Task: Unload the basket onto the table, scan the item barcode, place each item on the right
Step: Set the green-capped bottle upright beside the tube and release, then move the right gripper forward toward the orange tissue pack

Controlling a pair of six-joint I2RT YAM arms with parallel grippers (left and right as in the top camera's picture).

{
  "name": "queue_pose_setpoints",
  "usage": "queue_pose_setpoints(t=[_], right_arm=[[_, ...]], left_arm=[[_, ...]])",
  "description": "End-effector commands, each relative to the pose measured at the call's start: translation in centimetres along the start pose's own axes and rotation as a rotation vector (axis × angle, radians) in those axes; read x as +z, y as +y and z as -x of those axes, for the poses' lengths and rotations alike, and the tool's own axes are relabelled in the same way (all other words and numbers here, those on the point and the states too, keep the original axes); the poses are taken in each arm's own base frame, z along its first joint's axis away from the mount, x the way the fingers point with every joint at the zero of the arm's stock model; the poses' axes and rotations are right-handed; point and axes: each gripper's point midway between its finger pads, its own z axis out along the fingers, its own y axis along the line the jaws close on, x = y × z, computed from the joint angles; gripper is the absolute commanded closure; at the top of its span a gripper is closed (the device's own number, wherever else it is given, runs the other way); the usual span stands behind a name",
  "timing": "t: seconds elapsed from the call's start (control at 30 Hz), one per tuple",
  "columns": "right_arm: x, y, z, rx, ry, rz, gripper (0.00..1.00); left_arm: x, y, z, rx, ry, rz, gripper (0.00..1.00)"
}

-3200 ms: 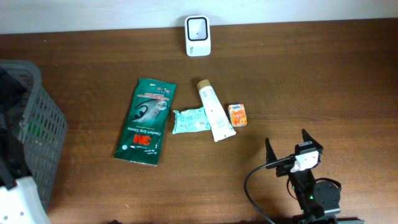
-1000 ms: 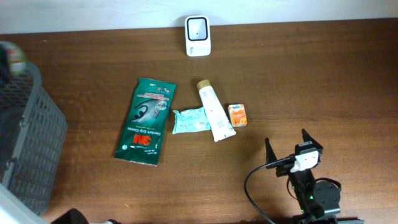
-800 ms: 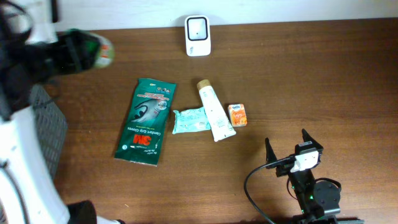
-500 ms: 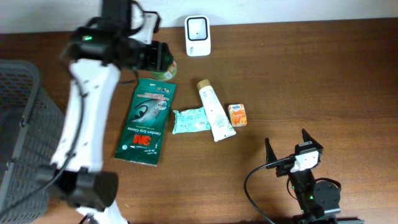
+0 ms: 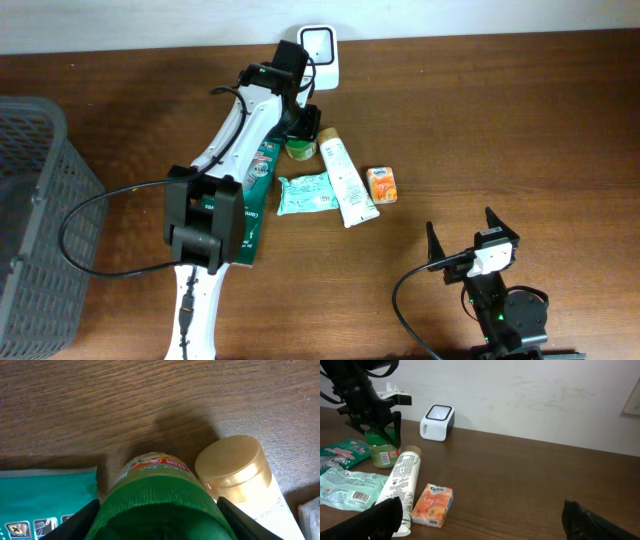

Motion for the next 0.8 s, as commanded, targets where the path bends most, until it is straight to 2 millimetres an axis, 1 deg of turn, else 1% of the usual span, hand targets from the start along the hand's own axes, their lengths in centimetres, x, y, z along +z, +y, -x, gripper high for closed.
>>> queue_pose_setpoints(t=[0.0,0.03,0.07,0.13,0.17,0.2,0.23,0.27,0.3,0.37,0.4,0.43,0.47,0.5,0.53,0.6,0.63,0.67,0.7,0.73,0.77], right_arm=[[0.0,0.1,-0.3,0.004,0.003,0.004,0.02],[0.0,0.1,-0.3,0.004,0.003,0.004,0.02],[0.0,0.1,-0.3,0.004,0.004,0.004,0.02],[0.0,0.1,-0.3,0.004,0.003,0.004,0.02],[0.0,0.1,-0.3,0.004,0.003,0.004,0.02],[0.0,0.1,-0.3,0.004,0.003,0.004,0.02],[0.0,0.1,-0.3,0.004,0.004,0.004,0.02],[0.0,0.1,-0.3,0.004,0.004,0.004,0.02],[0.0,0.1,-0.3,0.004,0.003,0.004,0.02],[0.0,0.1,-0.3,0.004,0.003,0.004,0.02],[0.0,0.1,-0.3,0.004,0.003,0.004,0.02],[0.0,0.1,-0.3,0.004,0.003,0.004,0.02],[0.0,0.1,-0.3,0.004,0.003,0.004,0.02],[0.0,0.1,-0.3,0.004,0.003,0.004,0.02],[0.0,0.1,-0.3,0.004,0.003,0.004,0.01],[0.0,0.1,-0.1,0.003,-0.002,0.003,0.02],[0.0,0.1,0.7,0.001,-0.037,0.006,0.02],[-0.1,0.9,1.6,-0.003,-0.075,0.053,0.02],[-0.1,1.5,1.6,-0.004,-0.074,0.086,0.02],[-0.1,1.7,1.6,-0.005,-0.076,0.096,0.02],[-0.2,2.0,2.0,-0.007,-0.091,0.116,0.02]], left_arm=[[1.4,-0.5,-0.8,-0.031,0.042,-0.028,0.25],[1.2,-0.6,-0.8,-0.032,0.046,-0.028,0.03],[0.7,-0.6,-0.8,-0.032,0.05,-0.027,0.01],[-1.4,-0.7,0.0,-0.033,0.032,-0.028,0.01],[-3.1,-0.8,0.9,-0.029,0.005,-0.032,0.01],[-5.3,-1.0,1.9,-0.024,-0.035,-0.036,0.01],[-8.3,-1.3,3.2,-0.01,-0.097,-0.044,0.01],[-10.5,-1.4,3.9,0.005,-0.141,-0.048,0.01],[-13.6,-1.0,4.7,0.022,-0.198,-0.048,0.01],[-17.0,0.4,5.1,0.02,-0.251,-0.037,0.01],[-18.7,2.0,5.1,-0.005,-0.274,-0.026,0.01],[-19.8,4.1,5.0,-0.043,-0.286,-0.011,0.01],[-20.3,6.7,4.8,-0.077,-0.288,0.009,0.01],[-20.5,8.7,4.6,-0.087,-0.284,0.02,0.01],[-20.7,10.2,4.3,-0.067,-0.281,0.015,0.01],[-21.3,12.6,4.0,-0.023,-0.294,-0.023,0.01],[-21.7,13.7,3.9,-0.027,-0.304,-0.042,0.01],[-22.0,14.7,3.6,-0.028,-0.31,-0.068,0.01],[-22.3,15.3,3.2,-0.009,-0.314,-0.094,0.01],[-22.5,16.0,2.9,-0.003,-0.317,-0.11,0.01],[-22.7,17.0,2.5,-0.012,-0.317,-0.105,0.01]])
